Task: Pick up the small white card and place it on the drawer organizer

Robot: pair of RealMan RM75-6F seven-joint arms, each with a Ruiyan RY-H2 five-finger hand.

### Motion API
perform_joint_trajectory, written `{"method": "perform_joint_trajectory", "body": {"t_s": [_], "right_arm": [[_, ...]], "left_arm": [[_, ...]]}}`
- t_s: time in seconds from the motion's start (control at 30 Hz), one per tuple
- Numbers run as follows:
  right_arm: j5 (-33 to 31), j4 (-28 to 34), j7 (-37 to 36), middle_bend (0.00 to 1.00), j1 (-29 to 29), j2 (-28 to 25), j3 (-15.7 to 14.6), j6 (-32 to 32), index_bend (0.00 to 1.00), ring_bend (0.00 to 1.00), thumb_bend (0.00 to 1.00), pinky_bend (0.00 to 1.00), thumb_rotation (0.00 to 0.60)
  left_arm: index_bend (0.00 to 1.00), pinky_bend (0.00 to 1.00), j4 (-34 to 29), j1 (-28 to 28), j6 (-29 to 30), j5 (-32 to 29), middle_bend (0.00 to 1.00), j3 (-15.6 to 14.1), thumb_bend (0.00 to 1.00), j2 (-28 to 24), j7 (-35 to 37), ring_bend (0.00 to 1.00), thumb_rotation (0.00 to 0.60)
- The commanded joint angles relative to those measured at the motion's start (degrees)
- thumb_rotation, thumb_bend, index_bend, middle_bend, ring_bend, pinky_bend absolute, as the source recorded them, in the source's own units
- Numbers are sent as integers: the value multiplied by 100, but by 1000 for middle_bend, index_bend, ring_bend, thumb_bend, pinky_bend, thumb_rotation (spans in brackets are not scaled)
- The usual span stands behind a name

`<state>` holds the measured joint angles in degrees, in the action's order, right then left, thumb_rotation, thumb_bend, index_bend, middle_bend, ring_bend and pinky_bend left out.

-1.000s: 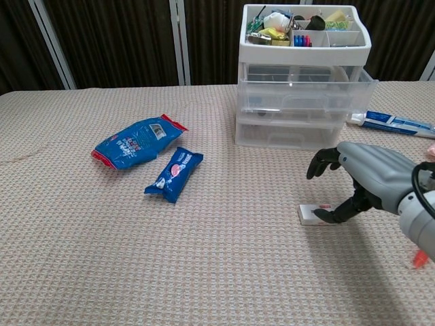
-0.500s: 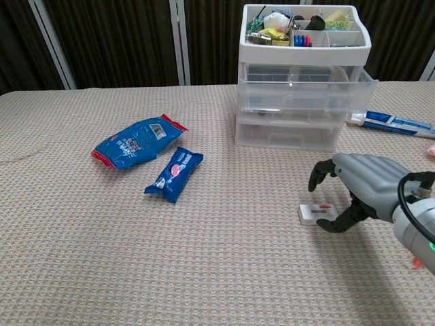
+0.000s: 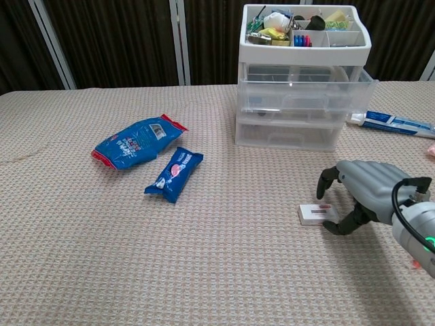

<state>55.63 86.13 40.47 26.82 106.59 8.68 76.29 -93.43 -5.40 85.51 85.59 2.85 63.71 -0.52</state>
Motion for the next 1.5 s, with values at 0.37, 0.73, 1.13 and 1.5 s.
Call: {"method": "perform_joint_trajectory", "body": {"t_s": [0.37,0.73,1.13,1.5], "right_arm": [[62,-79,-162,254,-66,91,29,-49,575,209,298,182,600],[667,977,-450,274,-278,-531,121,450,588,224,306,182,600],[1299,2839,-637,289,-610,-1787,485,1132,589,224,306,182,600],[204,2737,-37,290,91,-2056,1746,848,589,214,306,182,600]], "left_arm": [[124,0,-7,-1,-4,-10,0,6,285,-2,6,0,600],[123,0,11,-1,9,9,0,4,286,2,2,0,600],[124,0,11,4,19,29,0,-9,286,13,-40,0,600],[124,0,69,6,66,90,0,-10,287,31,9,0,600]]}}
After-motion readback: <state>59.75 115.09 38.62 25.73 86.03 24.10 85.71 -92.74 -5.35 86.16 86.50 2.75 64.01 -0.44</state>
